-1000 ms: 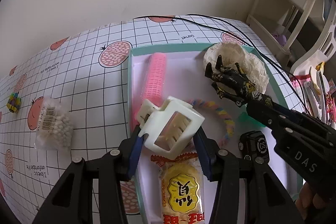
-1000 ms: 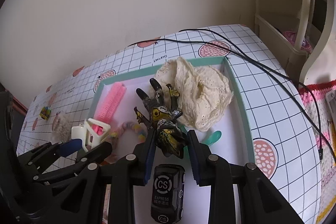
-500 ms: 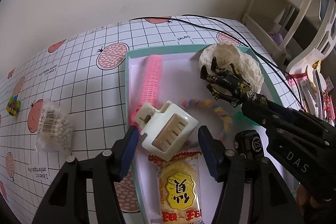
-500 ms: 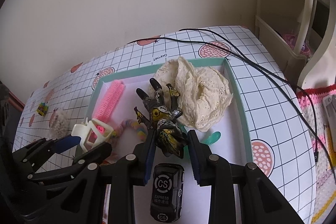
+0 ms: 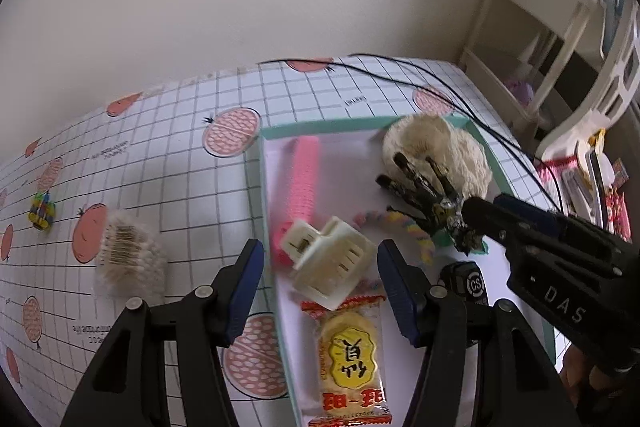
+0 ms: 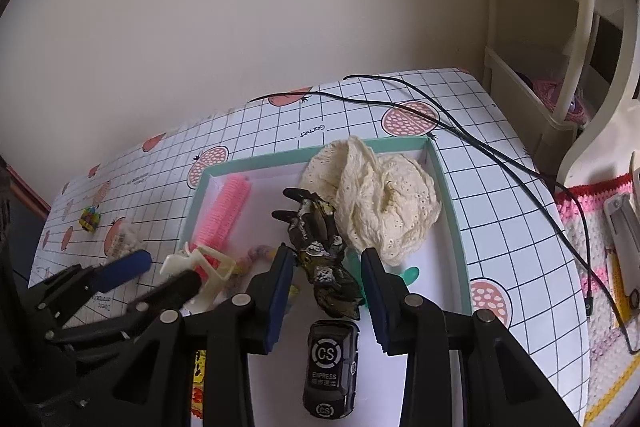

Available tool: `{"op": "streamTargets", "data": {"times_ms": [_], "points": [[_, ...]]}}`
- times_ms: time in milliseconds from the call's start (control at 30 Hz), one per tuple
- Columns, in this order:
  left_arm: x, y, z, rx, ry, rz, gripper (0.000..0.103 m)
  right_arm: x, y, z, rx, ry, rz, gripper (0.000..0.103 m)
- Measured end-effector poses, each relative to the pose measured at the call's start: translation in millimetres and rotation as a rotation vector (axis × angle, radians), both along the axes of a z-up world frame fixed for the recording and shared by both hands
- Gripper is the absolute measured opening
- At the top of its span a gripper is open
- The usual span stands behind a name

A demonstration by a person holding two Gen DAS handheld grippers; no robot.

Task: Organize objects
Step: 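Open left tool to drop the claw clip while right tool releases the candies in the tray, then move left tool to the colourful block toy while right tool approaches the cotton swab bag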

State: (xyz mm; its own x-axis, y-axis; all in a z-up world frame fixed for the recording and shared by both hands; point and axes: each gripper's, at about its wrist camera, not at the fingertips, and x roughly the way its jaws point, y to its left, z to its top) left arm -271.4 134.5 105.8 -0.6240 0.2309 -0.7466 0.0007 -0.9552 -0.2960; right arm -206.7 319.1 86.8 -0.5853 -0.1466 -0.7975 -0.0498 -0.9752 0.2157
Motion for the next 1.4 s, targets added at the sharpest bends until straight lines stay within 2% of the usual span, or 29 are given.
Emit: {"op": "streamTargets", "data": {"times_ms": [133,200,267,400,433,467,500,667,967,1200,1267,1400], "points": [[1,-13,-2,0.019,-0.003,0.046,0.060,-2,-5,-2,0.017,-0.008,0.011,0.039],[1,-18,-5,0.019,-0.014,0.070,0.061,-2,-6,-2,0.025,-0.010,0.006,0.048],[1,-22,-7,0.018,-0.021,0.090,0.070,-2,-6,-2,0.020,-0.006,0.000,0.061],[2,-29,-11,0.017,-0.027,0.129,0.073,-2,-8,-3,0.033,-0.002,0.005,0.069],[3,-32,-12,0.019,-0.030,0.140,0.077,-2,-8,-3,0.035,-0.002,0.006,0.072],[3,-33,-14,0.020,-0.032,0.148,0.085,-3,-9,-3,0.036,-0.002,0.007,0.075],[3,-35,-15,0.020,-0.033,0.154,0.087,-3,-9,-3,0.038,0.000,0.008,0.077],[5,-43,-18,0.021,-0.034,0.193,0.092,-2,-10,-3,0.047,0.007,0.005,0.093],[4,-47,-20,0.008,-0.029,0.225,0.095,-2,-10,-3,0.055,0.009,-0.001,0.102],[5,-54,-22,-0.003,-0.034,0.259,0.097,-3,-10,-3,0.060,0.009,-0.007,0.103],[6,-55,-22,0.000,-0.033,0.263,0.103,-3,-9,-3,0.061,0.009,-0.006,0.103],[6,-56,-22,0.000,-0.027,0.264,0.103,-3,-10,-3,0.062,0.008,-0.006,0.103]]}}
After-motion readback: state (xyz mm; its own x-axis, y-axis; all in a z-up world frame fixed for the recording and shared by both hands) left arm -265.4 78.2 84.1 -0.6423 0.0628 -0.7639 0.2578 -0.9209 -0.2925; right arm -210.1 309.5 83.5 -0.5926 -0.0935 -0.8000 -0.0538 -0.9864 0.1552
